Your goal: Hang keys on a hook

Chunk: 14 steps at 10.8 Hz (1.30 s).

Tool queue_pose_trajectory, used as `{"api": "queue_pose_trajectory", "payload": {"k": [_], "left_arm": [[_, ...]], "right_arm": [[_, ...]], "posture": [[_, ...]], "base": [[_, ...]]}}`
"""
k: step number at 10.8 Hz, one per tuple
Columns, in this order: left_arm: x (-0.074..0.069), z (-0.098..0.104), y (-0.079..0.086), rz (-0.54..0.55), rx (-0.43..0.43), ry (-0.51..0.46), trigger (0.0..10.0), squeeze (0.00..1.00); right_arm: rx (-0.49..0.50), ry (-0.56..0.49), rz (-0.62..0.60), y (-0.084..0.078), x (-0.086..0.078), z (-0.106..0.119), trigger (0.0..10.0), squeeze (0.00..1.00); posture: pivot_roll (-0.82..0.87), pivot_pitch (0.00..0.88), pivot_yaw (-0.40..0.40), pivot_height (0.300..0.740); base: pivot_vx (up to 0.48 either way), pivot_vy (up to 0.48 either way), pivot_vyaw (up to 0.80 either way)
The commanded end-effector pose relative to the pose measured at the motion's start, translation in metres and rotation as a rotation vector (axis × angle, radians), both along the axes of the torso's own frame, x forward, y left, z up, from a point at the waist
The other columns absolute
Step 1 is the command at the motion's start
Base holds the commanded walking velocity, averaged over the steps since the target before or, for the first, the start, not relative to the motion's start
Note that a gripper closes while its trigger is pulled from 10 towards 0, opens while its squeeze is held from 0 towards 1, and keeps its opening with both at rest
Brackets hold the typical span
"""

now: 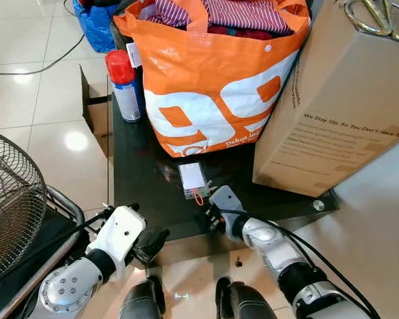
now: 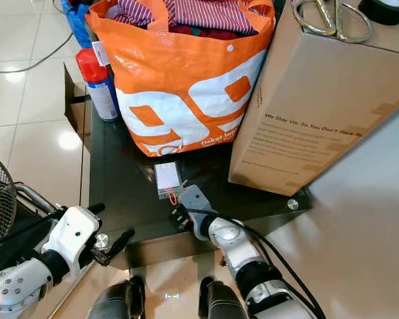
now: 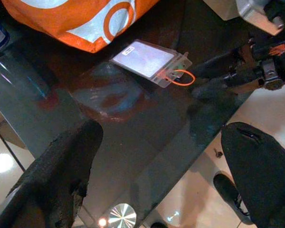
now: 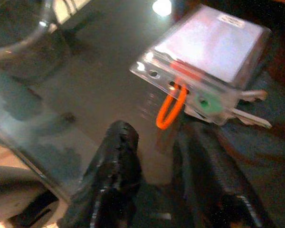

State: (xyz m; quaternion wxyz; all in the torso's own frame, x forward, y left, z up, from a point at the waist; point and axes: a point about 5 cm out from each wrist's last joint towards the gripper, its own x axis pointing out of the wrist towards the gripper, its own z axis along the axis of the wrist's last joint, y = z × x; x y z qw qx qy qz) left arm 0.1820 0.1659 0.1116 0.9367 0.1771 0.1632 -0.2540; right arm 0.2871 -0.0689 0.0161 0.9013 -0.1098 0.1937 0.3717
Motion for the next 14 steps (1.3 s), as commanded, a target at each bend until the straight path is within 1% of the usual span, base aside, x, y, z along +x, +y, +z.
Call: {"api": "queue_pose_trajectory", "payload": {"k": [1, 3, 4, 5, 6, 7, 8, 11, 14], "left_arm": [[-0.003, -0.004, -0.002, -0.009, 0.002, 0.017, 10.0, 0.69], [-0.003, -0.004, -0.002, -0.01, 0.002, 0.016, 10.0, 0.69], [-0.003, -0.004, -0.001, -0.009, 0.002, 0.016, 10.0, 0.69], [-0.003, -0.004, -0.001, -0.009, 0.002, 0.015, 10.0, 0.7], [-0.002, -0.004, -0.001, -0.01, 0.002, 0.015, 10.0, 0.69], [-0.002, -0.004, -0.001, -0.01, 0.002, 0.014, 10.0, 0.7], [-0.002, -0.004, -0.002, -0.011, 0.001, 0.016, 10.0, 0.69], [-0.006, -0.007, -0.002, -0.018, 0.002, 0.042, 10.0, 0.69], [-0.005, -0.008, -0.002, -0.021, 0.0, 0.044, 10.0, 0.69]], "right_arm": [[-0.024, 0.018, -0.026, -0.002, -0.001, -0.004, 10.0, 0.0], [0.022, 0.035, -0.043, 0.004, -0.002, -0.003, 10.0, 0.0], [0.043, 0.042, -0.079, 0.007, -0.003, -0.004, 10.0, 0.0], [0.068, 0.059, -0.123, 0.008, -0.003, -0.004, 6.5, 0.0], [0.079, 0.068, -0.13, 0.009, -0.003, -0.005, 2.7, 0.0], [0.084, 0.072, -0.135, 0.01, -0.003, -0.005, 0.3, 0.0], [0.09, 0.076, -0.148, 0.01, -0.003, -0.005, 0.0, 0.0], [0.093, 0.078, -0.166, 0.008, -0.001, -0.005, 0.0, 0.0], [0.098, 0.078, -0.169, 0.008, 0.0, -0.004, 0.0, 0.0]], "posture": [[0.1, 0.225, -0.069, 0.74], [0.1, 0.223, -0.07, 0.74], [0.1, 0.221, -0.07, 0.74], [0.1, 0.22, -0.07, 0.74], [0.1, 0.219, -0.069, 0.74], [0.1, 0.22, -0.069, 0.74], [0.1, 0.221, -0.068, 0.74], [0.1, 0.225, -0.07, 0.74], [0.1, 0.219, -0.071, 0.74]], "base": [[0.0, 0.0, 0.0], [0.0, 0.0, 0.0], [0.0, 0.0, 0.0], [0.0, 0.0, 0.0], [0.0, 0.0, 0.0], [0.0, 0.0, 0.0], [0.0, 0.0, 0.0], [0.0, 0.0, 0.0], [0.0, 0.0, 0.0]]}}
